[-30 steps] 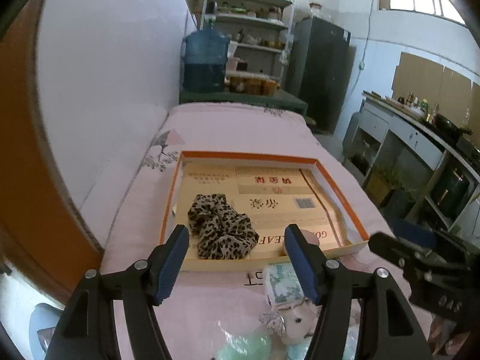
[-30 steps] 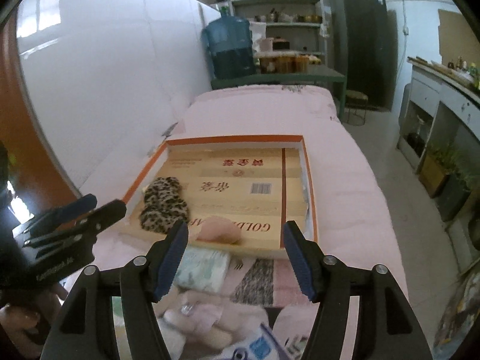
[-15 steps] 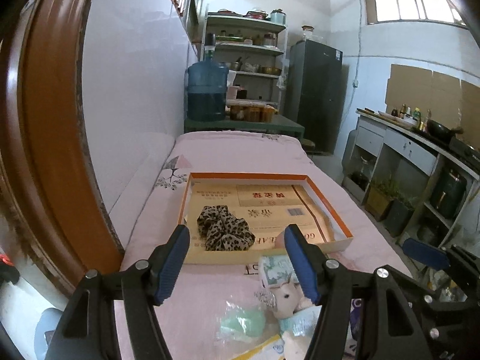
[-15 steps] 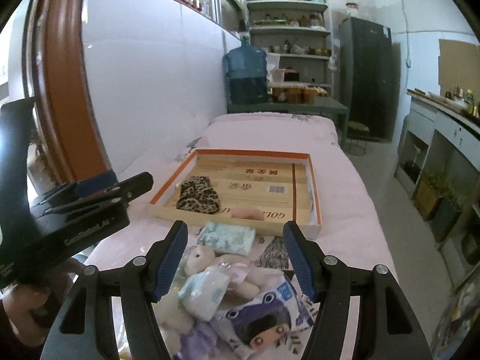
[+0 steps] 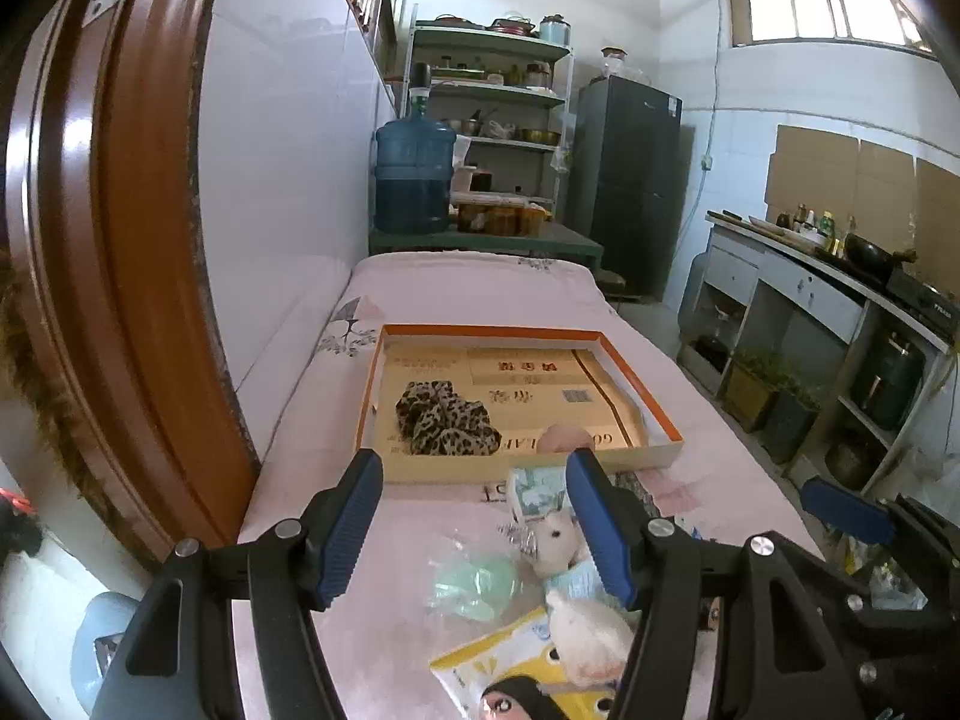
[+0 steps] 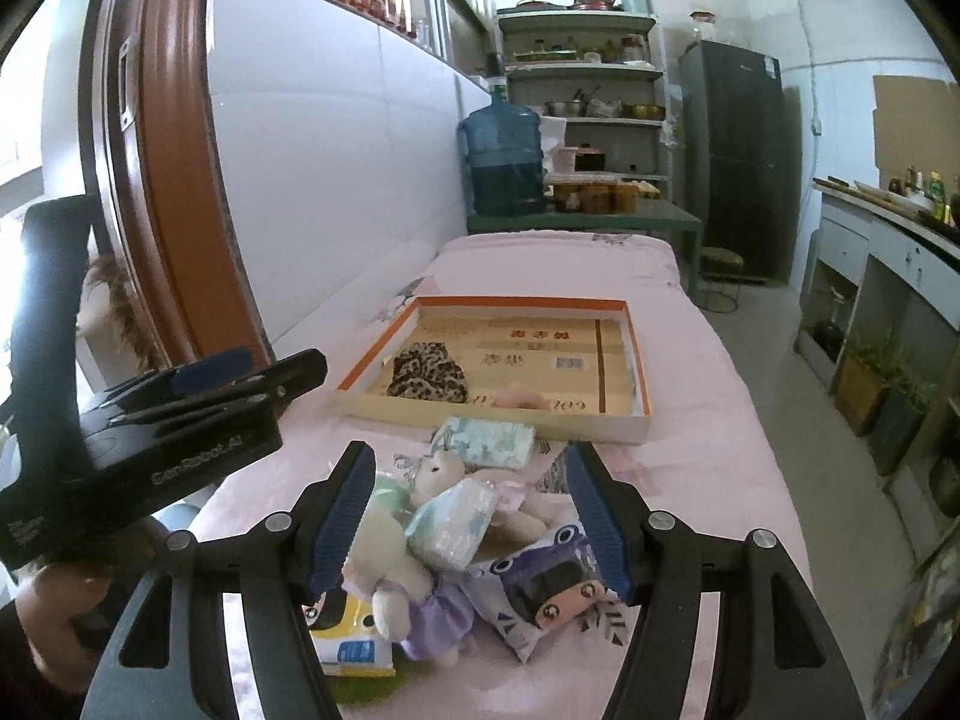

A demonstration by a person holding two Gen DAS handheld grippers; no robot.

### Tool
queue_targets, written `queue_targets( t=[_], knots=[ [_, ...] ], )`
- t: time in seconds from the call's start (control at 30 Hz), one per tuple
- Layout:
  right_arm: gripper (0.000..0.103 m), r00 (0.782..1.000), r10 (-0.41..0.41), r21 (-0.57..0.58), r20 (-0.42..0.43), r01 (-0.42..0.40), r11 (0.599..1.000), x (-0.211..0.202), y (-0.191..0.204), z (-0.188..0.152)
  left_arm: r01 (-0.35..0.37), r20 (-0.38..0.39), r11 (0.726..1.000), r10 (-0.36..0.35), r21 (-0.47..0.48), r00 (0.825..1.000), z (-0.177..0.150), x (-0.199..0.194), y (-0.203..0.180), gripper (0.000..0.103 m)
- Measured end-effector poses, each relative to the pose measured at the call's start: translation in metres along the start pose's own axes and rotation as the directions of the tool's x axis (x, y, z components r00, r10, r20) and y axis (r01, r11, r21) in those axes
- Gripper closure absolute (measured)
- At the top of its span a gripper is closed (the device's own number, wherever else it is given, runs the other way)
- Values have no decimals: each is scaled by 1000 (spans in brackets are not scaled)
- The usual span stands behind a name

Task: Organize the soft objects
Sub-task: 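Withdraw both open tools from the box back toward the pile, then grasp the yellow cartoon wipes packet with the left tool while the right tool grasps the white teddy bear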

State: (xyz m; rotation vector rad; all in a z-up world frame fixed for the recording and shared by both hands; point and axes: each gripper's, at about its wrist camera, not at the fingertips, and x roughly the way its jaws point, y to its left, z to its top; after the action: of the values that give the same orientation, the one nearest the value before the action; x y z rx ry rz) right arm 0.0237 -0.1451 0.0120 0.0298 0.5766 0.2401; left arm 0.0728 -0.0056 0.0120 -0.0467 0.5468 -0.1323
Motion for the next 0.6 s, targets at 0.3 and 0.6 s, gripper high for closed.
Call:
queue_targets(
  t=[0.3,0.6],
  knots=[
    [35,1000,-5,16,-17,5,1000,-9,2,-14,9,-12,1000,-9,4,1000,-16,-17,-1,39],
    [35,999,-14,39,-44,15,999,-15,-4,-30,19,-14,1000,-20,-8,1000,-34,-27,2,39]
  ],
)
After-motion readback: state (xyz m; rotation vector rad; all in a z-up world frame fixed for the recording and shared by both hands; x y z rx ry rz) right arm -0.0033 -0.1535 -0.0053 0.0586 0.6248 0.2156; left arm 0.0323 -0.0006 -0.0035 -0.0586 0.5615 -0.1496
